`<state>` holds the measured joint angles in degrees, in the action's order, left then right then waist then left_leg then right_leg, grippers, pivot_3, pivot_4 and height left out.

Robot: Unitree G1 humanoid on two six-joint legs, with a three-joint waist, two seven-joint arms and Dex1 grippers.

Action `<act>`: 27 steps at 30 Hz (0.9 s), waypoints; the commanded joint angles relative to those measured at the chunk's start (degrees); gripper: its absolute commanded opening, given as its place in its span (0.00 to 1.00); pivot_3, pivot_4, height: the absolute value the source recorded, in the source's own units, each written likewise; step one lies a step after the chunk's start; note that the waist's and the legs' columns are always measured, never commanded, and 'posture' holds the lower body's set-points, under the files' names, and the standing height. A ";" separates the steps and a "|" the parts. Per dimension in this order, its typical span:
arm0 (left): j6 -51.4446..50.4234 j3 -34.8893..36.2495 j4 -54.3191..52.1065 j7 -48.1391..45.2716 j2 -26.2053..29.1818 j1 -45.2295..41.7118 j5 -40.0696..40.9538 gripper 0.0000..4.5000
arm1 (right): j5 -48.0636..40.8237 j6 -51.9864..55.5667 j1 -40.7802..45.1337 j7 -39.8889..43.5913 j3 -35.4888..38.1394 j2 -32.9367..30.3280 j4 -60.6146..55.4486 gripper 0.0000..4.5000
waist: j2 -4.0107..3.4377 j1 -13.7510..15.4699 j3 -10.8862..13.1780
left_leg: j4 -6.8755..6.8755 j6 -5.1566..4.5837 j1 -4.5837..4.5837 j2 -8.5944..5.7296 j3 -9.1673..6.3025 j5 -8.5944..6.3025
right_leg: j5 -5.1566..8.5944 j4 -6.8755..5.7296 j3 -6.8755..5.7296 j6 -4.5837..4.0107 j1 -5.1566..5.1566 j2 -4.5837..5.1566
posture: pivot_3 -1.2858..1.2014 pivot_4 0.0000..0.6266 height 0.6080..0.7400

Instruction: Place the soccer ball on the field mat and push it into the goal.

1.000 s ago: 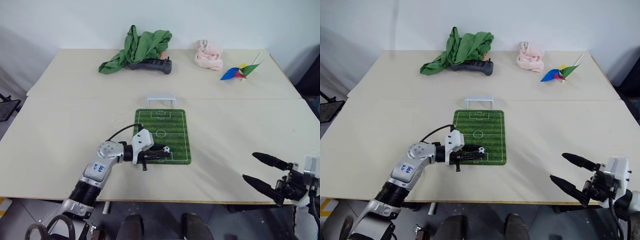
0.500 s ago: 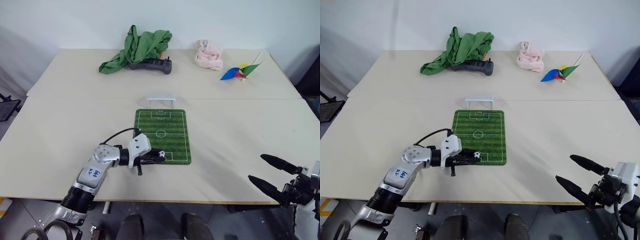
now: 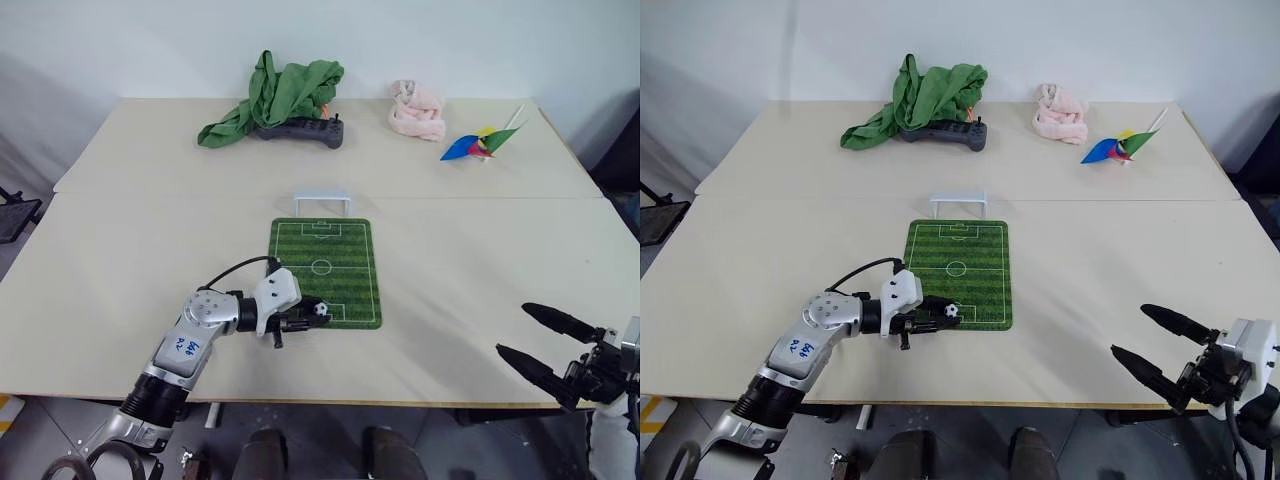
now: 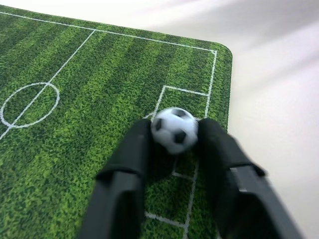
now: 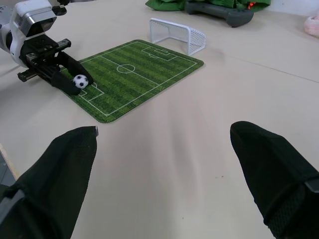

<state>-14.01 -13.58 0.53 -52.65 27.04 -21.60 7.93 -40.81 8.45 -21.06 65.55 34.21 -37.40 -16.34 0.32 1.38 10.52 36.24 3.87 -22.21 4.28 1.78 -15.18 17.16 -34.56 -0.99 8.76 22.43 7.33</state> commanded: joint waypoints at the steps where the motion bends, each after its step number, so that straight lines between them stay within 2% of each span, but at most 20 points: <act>1: -0.15 0.37 -0.16 0.72 0.18 -0.16 -0.52 0.64 | -0.08 -0.71 0.43 0.07 0.94 -0.82 0.15 1.00 | 0.00 0.00 0.00 | 0.00 -0.01 0.00 0.00 0.00 0.01 | -0.01 0.00 0.00 -0.01 0.00 0.00 | 0.52 0.24 1.00; 6: 0.07 0.84 -0.04 1.09 0.07 -0.78 -0.52 0.99 | 0.20 -0.68 1.02 -0.07 1.01 -1.06 0.81 1.00 | 0.00 0.00 0.00 | 0.01 -0.03 0.00 0.00 0.00 0.05 | -0.04 0.00 0.00 -0.04 0.00 0.00 | 0.52 0.24 1.00; 18: 1.12 1.57 -0.39 1.44 -0.11 -1.84 0.13 1.00 | 1.05 -0.01 2.63 -0.63 0.55 -1.14 1.59 1.00 | 0.00 0.03 0.00 | 0.00 -0.03 -0.02 0.00 0.00 0.04 | -0.08 0.02 0.01 0.01 0.01 0.00 | 0.52 0.24 1.00; 24: 1.35 6.23 -6.37 -2.63 1.21 -1.63 7.05 1.00 | 0.98 0.34 2.47 -0.53 0.85 -1.61 1.69 1.00 | 0.00 -0.03 0.00 | 0.00 -0.03 -0.02 0.00 0.00 0.05 | -0.08 0.01 0.00 0.02 0.01 0.00 | 0.52 0.24 1.00; 27: 2.99 8.64 -7.16 -5.80 2.41 -1.66 10.29 0.87 | 1.08 0.42 2.67 -0.52 0.83 -1.89 2.01 1.00 | -0.01 -0.02 0.00 | -0.01 -0.03 -0.01 0.00 0.00 0.05 | -0.08 0.00 0.01 0.02 0.00 0.00 | 0.52 0.24 1.00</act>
<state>-12.32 -6.75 -4.49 -56.83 28.71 -22.47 15.88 -39.41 8.93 -18.47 65.08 34.11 -38.24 -13.95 0.32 1.36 10.52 36.24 3.84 -22.21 4.28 1.78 -15.13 17.07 -34.56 -0.98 8.78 22.43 7.33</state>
